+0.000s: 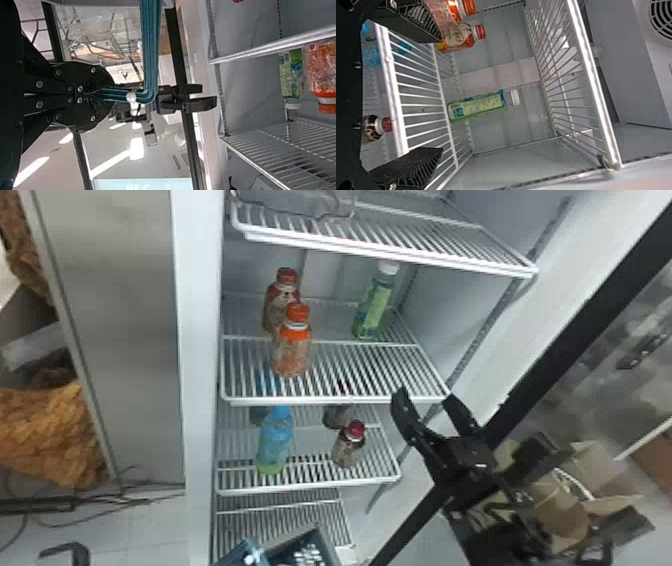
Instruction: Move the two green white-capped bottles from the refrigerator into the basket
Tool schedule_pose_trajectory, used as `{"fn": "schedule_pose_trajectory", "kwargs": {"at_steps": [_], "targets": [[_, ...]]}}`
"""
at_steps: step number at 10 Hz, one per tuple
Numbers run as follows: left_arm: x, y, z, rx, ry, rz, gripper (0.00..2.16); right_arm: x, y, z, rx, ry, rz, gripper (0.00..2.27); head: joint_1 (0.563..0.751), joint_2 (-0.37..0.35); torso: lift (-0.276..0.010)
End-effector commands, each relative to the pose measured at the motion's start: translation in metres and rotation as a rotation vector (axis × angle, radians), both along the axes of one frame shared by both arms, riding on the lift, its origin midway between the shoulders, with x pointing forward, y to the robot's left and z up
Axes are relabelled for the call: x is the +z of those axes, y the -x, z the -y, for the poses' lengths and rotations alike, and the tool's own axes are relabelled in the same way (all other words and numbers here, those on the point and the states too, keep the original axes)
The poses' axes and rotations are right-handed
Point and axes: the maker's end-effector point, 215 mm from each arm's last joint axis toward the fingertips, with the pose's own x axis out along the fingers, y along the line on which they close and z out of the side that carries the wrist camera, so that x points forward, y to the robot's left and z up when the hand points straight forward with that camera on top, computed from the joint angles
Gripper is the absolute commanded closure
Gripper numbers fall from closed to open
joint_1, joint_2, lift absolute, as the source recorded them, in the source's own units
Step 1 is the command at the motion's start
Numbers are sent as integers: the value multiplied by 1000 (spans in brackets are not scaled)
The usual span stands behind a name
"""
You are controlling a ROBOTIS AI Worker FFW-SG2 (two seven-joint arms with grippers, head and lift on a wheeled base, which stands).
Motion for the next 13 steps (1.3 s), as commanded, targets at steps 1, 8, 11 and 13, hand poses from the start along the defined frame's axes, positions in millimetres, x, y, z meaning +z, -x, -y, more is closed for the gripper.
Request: {"fn": "schedule_pose_trajectory", "kwargs": {"at_steps": [1,8,11,13], "targets": [[0,0,0,1,0,0,1213,-4,-20,3,-5,14,16,51,695,-350,-4],[3,0,0,2,10,-2,1213,20,-103,24,-63,160,61,36,695,-350,-4],[5,-1,2,-4,12,4,1213,22,-130,26,-67,156,66,35,695,-350,-4],[7,-3,3,-5,15,11,1213,20,-147,17,-49,156,66,35,695,-350,-4]]}}
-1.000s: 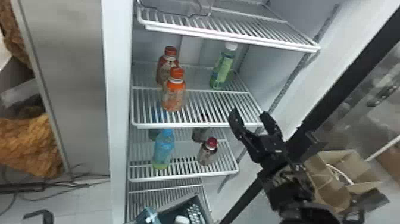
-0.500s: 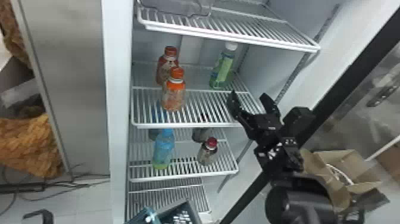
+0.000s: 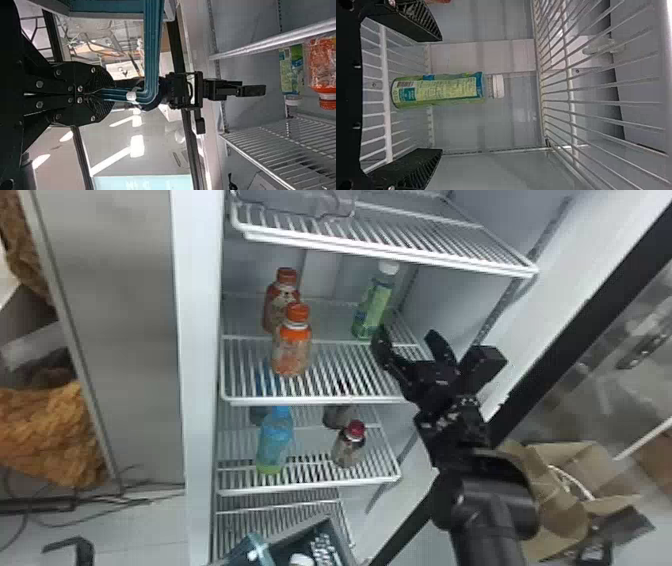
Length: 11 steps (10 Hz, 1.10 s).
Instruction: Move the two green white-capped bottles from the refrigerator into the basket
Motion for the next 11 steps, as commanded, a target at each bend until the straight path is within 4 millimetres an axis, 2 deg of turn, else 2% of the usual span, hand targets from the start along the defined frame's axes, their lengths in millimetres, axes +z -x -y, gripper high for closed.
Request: {"fn": "schedule_pose_trajectory", "kwargs": {"at_steps": [1,5,7,11], "targets": [[1,-1,0,0,2,2,1213,-2,-12,-8,15,-3,-4,35,695,-350,-4],[2,0,3,-7,2,4,1213,-11,-30,-18,9,-18,-28,33,695,-350,-4],[3,0,4,-9,6,2,1213,-7,-45,-21,5,-17,-29,33,695,-350,-4],[5,0,7,-15,12,3,1213,0,-72,-7,-47,-6,-26,33,695,-350,-4]]}}
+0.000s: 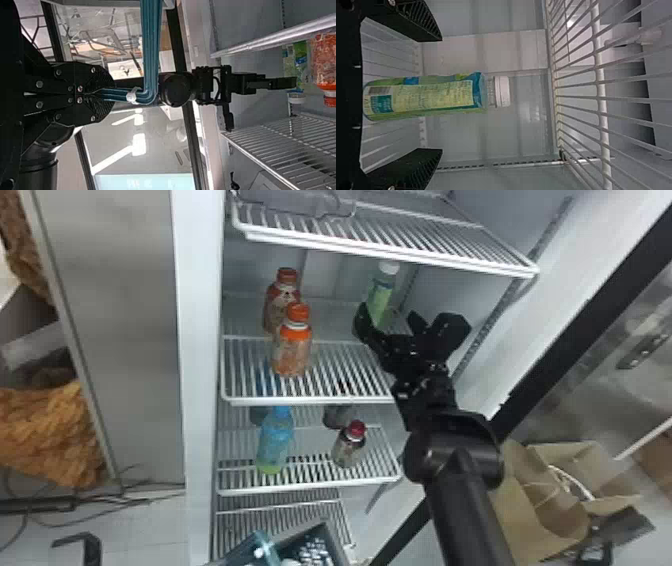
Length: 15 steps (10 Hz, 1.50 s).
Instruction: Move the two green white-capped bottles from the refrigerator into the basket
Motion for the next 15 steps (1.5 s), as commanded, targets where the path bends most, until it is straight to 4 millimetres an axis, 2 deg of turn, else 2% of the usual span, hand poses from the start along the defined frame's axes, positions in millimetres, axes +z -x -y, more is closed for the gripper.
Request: {"fn": "schedule_pose_trajectory", "kwargs": {"at_steps": [1,3,5,7,11,12,14,15], "targets": [[2,0,2,-4,6,2,1213,1,-10,4,-7,0,-1,33,695,-350,-4],[3,-1,2,-3,7,4,1213,0,-22,8,-12,0,-8,33,695,-350,-4],[3,-2,4,-8,8,5,1213,10,-40,-5,14,11,-7,32,695,-350,-4],[4,-1,6,-14,12,2,1213,10,-44,-2,8,9,-12,33,695,-350,-4],[4,-2,8,-14,14,5,1213,-3,-51,1,-5,-4,-53,65,695,-350,-4],[4,-2,8,-15,14,4,1213,-10,-51,2,-7,-15,-74,102,695,-350,-4],[3,-2,8,-15,12,2,1213,-8,-57,-8,3,-17,-90,223,695,-350,-4],[4,-3,9,-14,15,5,1213,-7,-60,-10,6,-19,-95,483,695,-350,-4]]}}
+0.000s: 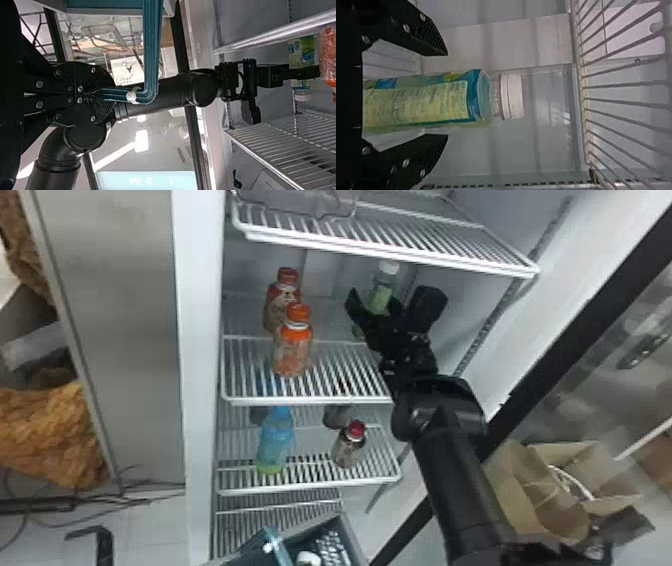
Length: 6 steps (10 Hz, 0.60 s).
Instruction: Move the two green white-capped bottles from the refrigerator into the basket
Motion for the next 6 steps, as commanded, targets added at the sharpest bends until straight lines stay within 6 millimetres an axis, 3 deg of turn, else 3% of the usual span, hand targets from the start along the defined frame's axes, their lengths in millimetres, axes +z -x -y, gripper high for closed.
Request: {"fn": "schedule_pose_trajectory", "kwargs": {"at_steps": [1,6], "targets": [[0,0,0,1,1,-2,1213,-1,-3,-2,5,-8,-12,869,695,-350,-4],[0,0,-1,7,4,-5,1213,-4,5,0,-7,-12,-8,903,695,-350,-4]]}}
